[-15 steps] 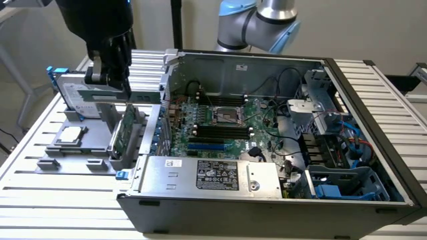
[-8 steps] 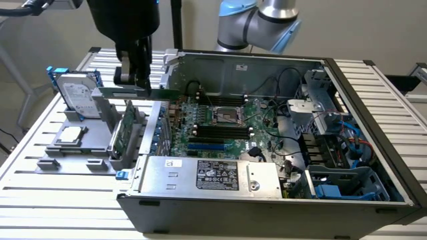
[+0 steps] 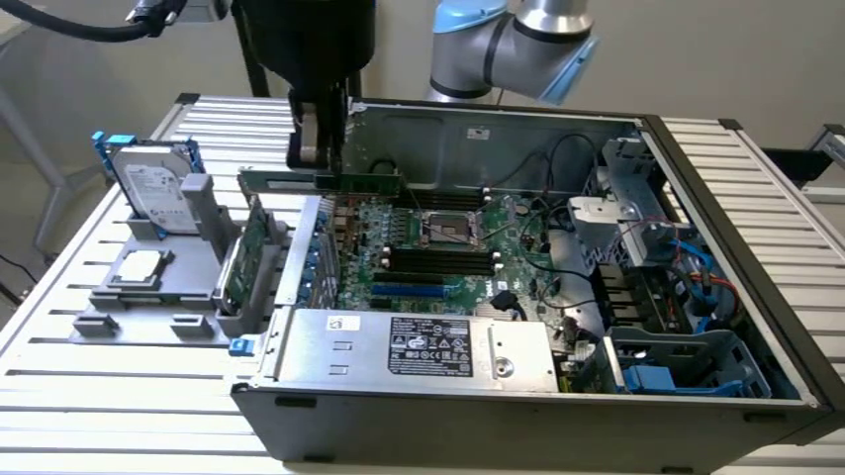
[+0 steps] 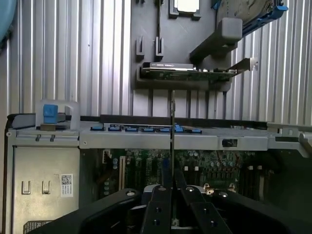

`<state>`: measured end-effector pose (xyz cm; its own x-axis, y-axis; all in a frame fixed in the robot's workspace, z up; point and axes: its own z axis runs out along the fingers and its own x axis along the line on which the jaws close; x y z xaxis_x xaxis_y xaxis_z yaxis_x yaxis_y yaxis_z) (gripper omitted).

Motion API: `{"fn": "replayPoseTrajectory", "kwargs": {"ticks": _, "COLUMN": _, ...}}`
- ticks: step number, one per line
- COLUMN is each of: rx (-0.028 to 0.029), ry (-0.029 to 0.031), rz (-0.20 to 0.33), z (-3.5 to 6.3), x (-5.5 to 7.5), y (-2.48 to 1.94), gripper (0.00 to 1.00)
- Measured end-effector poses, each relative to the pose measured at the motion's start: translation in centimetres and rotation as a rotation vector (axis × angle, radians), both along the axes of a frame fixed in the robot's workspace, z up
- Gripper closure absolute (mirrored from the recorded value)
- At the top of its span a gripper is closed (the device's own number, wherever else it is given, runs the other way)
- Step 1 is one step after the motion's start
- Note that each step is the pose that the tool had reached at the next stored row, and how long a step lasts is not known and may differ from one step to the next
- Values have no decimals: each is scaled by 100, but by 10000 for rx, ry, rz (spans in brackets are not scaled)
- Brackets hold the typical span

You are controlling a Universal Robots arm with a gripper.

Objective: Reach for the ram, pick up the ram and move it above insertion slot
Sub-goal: 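Pick up the ram and move it above insertion slot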

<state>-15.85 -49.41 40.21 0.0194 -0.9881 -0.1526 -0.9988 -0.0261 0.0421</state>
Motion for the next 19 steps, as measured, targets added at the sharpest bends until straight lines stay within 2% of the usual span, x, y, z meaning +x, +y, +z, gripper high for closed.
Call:
{"fn": "replayPoseTrajectory", "kwargs": {"ticks": 9, "rx": 6, "ry": 1, "rz": -1, "z": -39, "x": 409, "y": 22, "gripper": 87}}
{"fn": "replayPoseTrajectory", "kwargs": {"ticks": 12, "rx": 4, "ry": 1, "rz": 0, "z": -55, "x": 547, "y": 49, "gripper": 87}}
{"fn": "replayPoseTrajectory", "kwargs": {"ticks": 15, "rx": 5, "ry": 2, "rz": -1, "z": -74, "x": 670, "y": 111, "gripper": 87}}
{"fn": "replayPoseTrajectory", "kwargs": {"ticks": 19, "rx": 2, "ry": 1, "rz": -2, "z": -97, "x": 764, "y": 256, "gripper": 87}}
